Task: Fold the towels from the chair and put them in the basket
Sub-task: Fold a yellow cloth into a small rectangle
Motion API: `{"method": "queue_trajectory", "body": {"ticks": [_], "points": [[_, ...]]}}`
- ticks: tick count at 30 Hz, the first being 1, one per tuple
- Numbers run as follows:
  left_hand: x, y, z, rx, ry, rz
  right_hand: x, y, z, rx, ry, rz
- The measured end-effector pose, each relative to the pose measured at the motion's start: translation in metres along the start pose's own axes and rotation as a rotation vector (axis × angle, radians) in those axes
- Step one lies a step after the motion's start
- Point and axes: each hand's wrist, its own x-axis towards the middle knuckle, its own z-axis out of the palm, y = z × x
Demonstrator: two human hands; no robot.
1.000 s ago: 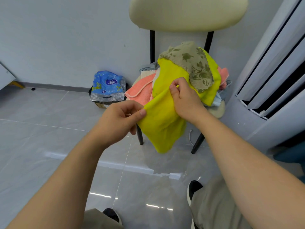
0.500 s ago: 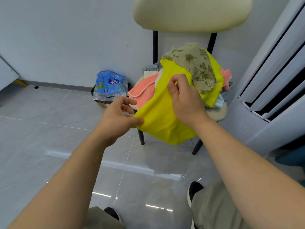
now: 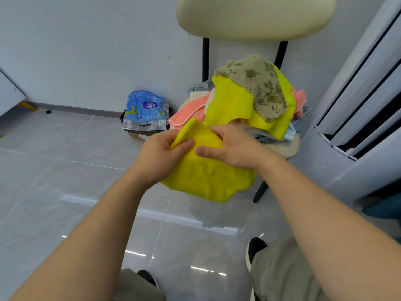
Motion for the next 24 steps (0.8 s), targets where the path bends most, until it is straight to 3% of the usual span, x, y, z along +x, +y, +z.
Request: {"method": "queue_trajectory", "body": {"ticks": [4, 9, 15, 20, 24], "points": [[0.001, -0.006, -0.016, -0.059, 0.084, -0.046, -0.004, 0.021, -0.015, -0.056, -0.230, 0.085], [0.000, -0.006, -0.028, -0.145, 0.173, -0.084, -0.007, 0.023, -0.037, 0.095, -0.155, 0.175], [0.003, -0.004, -0.027, -0.273, 0.200, -0.116, -0.011, 0.015, -0.045, 0.926, -0.092, 0.297], [0.005, -0.004, -0.023, -0.464, 0.177, -0.214, -0.003, 0.005, -0.026, 1.343, 0.090, 0.476], [0.006, -0.004, -0.020, -0.576, 0.191, -0.261, 0.002, 0.007, -0.009, 1.412, 0.032, 0.526]]}}
